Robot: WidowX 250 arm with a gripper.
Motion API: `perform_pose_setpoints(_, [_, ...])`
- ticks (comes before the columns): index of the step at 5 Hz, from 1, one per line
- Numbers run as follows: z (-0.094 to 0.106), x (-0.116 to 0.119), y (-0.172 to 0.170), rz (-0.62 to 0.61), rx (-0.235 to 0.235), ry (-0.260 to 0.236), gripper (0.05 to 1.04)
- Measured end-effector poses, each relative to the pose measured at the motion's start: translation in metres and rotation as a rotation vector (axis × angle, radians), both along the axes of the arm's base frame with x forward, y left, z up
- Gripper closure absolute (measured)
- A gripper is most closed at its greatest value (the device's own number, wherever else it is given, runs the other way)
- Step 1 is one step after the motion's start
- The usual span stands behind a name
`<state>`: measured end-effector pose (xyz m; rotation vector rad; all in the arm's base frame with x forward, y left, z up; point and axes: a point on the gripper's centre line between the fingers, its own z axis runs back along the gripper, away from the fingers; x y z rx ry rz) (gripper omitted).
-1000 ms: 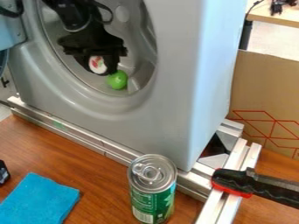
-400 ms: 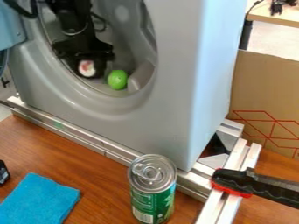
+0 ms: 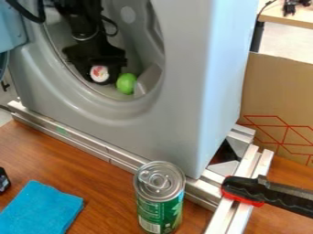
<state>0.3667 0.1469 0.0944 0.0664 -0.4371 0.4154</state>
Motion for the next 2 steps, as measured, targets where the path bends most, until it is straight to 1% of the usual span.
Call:
perform_pose_setpoints(1, [0.0024,-0.0100,-0.0018,0.008,-0.045,-0.013,0.110])
perform_pose_setpoints(2, [0.0074,-0.0152,-0.0040,0.003,-0.066,-0.034,0.093])
